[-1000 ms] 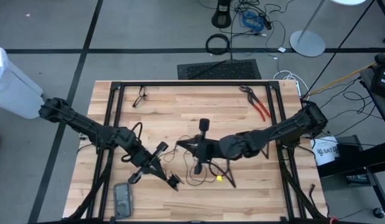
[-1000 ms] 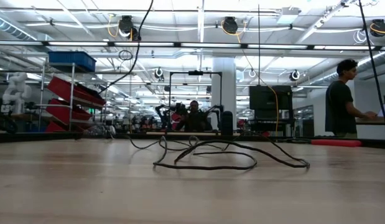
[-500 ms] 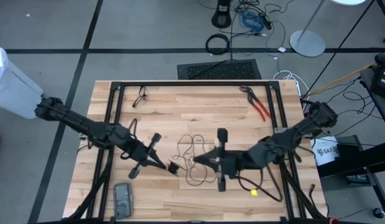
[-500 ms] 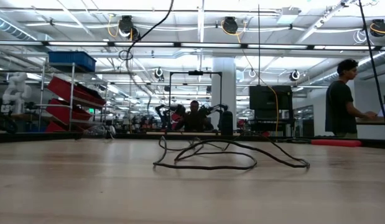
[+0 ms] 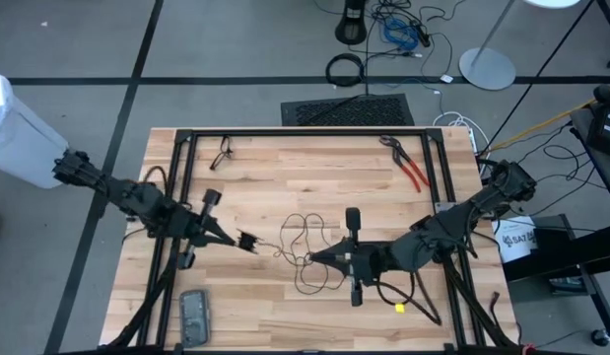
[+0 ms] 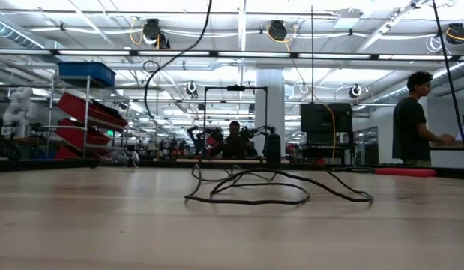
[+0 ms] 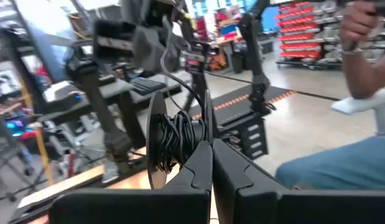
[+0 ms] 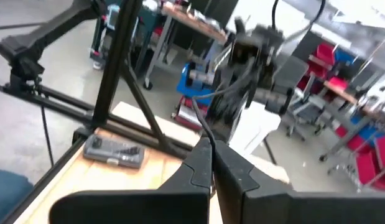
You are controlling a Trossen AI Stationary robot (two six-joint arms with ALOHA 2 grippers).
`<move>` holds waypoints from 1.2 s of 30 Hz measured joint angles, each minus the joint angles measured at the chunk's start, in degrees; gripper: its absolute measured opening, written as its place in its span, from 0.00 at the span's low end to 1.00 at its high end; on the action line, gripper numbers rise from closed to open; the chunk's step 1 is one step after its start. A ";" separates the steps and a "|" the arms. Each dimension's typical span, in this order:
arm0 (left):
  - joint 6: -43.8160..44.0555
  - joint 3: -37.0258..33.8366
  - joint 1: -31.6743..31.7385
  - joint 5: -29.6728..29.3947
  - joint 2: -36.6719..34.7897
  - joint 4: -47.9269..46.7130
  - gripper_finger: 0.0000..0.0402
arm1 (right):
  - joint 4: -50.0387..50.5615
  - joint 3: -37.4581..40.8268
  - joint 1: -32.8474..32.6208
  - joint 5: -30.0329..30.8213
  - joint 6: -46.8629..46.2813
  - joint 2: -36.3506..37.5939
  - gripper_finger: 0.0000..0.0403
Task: Coil cords
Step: Uncoil the black cable wire from the spool
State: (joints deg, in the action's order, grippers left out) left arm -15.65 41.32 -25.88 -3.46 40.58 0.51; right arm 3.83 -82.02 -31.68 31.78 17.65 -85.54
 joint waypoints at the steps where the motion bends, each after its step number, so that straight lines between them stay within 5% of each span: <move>1: -0.21 0.00 -0.28 -1.07 -0.68 -0.12 0.00 | 1.07 0.02 0.39 -0.36 -1.26 0.00 0.00; 11: -4.47 0.00 -2.18 -5.17 -4.67 1.19 0.00 | 10.18 0.00 4.47 -1.25 -13.26 -1.23 0.00; 21: -5.99 0.00 -3.87 -5.32 -6.84 6.32 0.00 | 11.15 0.00 9.82 -17.26 -14.97 -8.27 0.00; 36: -6.10 -0.02 -6.56 11.62 3.21 15.82 0.00 | 7.47 0.01 18.86 -16.80 -13.61 -12.15 0.00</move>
State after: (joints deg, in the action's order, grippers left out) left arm -21.75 41.30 -32.45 8.16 43.79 16.32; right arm 11.30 -82.01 -12.82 14.98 4.04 -97.69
